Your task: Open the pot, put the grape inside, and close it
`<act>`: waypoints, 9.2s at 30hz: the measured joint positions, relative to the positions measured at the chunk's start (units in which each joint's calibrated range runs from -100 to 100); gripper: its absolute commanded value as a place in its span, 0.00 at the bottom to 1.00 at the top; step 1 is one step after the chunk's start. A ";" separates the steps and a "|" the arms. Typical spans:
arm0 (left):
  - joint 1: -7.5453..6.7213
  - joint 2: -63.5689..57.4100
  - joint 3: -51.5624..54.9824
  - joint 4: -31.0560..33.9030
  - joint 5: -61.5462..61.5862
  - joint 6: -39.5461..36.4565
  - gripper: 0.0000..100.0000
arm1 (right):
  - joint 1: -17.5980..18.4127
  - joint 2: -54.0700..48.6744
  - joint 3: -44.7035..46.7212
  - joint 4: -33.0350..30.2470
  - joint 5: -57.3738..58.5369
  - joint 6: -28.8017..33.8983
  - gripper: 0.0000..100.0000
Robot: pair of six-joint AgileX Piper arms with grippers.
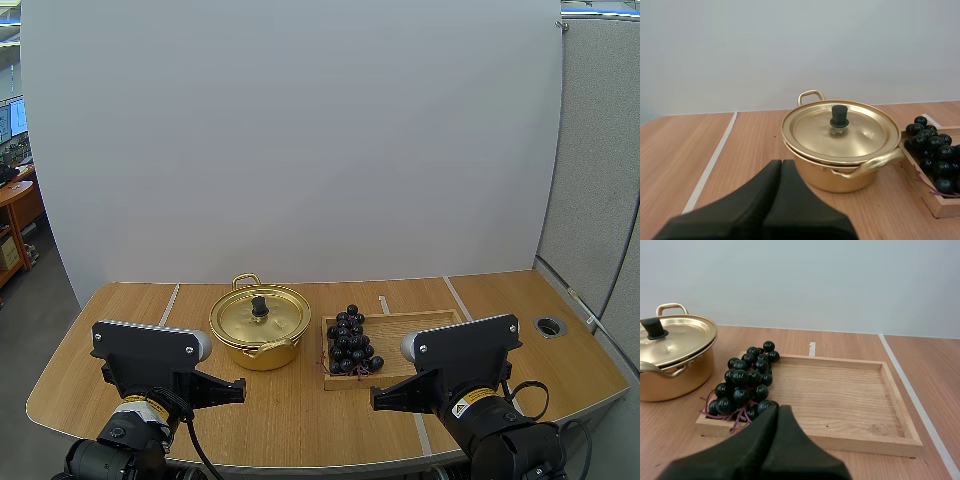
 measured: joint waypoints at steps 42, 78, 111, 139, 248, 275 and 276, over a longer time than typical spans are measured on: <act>0.00 0.00 0.00 0.00 0.00 0.00 0.00 | 0.00 0.00 0.00 0.00 0.00 0.00 0.00; 0.00 0.00 0.00 0.00 0.00 0.00 0.00 | 0.00 0.00 0.00 0.00 0.00 0.00 0.00; 0.00 0.00 -15.22 0.00 -0.03 0.00 0.00 | 0.00 -0.09 -15.91 0.37 5.94 0.00 0.00; 0.00 5.97 -51.64 0.11 18.62 1.13 0.00 | 0.00 2.35 -47.17 -0.68 14.38 0.52 0.00; -2.97 93.22 -79.37 -14.43 55.55 35.81 1.00 | 0.00 52.44 -56.28 -0.34 51.18 4.32 1.00; -3.77 107.29 -80.50 -9.64 49.33 34.39 1.00 | 0.00 52.44 -56.28 -0.09 51.18 4.32 1.00; -3.77 107.42 -80.50 -9.64 49.33 34.39 1.00 | 0.00 52.44 -56.28 -0.09 51.18 4.32 1.00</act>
